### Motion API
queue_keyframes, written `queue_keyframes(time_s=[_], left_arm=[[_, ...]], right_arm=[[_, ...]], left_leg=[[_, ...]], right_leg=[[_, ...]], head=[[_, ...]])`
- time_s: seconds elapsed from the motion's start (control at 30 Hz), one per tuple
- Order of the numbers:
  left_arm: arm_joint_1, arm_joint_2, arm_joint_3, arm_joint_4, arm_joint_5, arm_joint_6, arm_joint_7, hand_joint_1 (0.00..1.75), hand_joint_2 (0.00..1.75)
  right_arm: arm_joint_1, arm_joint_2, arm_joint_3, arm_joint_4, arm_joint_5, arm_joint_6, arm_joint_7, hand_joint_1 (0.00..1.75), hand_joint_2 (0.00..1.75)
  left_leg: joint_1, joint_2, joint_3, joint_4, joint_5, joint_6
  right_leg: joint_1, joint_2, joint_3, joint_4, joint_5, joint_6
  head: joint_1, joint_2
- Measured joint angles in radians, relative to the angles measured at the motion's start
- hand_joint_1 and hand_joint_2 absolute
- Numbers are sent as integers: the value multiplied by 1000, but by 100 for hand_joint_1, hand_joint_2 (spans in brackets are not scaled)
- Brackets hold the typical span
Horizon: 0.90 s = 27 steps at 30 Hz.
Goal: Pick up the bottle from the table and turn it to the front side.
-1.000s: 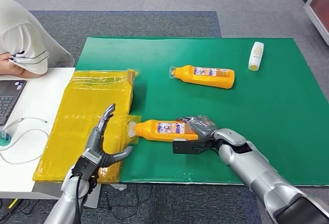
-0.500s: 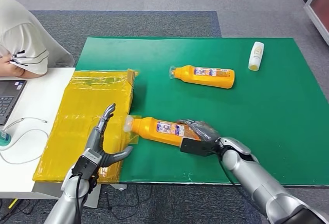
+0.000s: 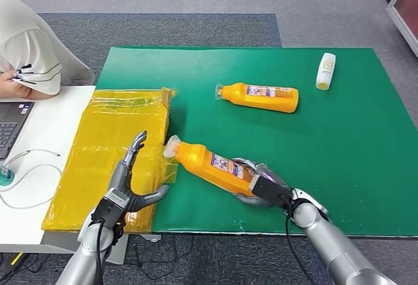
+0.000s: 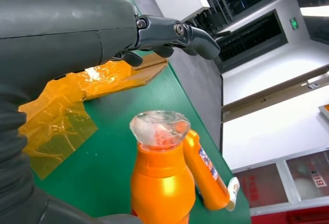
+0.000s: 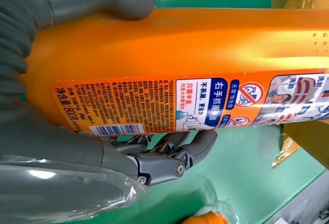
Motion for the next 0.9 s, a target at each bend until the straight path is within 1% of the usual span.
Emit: queue_keyframes(time_s=[0.3,0.63,0.73,0.9], left_arm=[[7,0,2,0,4,6,4,0,175],[38,1,39,-3,28,3,6,0,175],[39,1,52,-2,62,-31,6,0,175],[31,7,79,29,172,-144,-31,0,175]], right_arm=[[49,5,-75,-31,-37,25,-11,175,175],[115,53,-210,-103,-83,52,-2,175,175],[126,67,-235,-133,-91,76,-10,175,175],[136,95,-251,-198,-101,122,-31,175,175]], left_leg=[[0,0,-3,0,0,0],[0,-1,-4,0,0,0],[0,-1,-4,0,0,0],[0,-1,-4,0,0,0]], right_leg=[[0,-1,-1,0,0,0],[0,-1,-3,0,-1,1],[0,-1,-2,0,-1,1],[0,-1,-3,0,-1,1]], head=[[0,0],[0,0],[0,0],[0,0]])
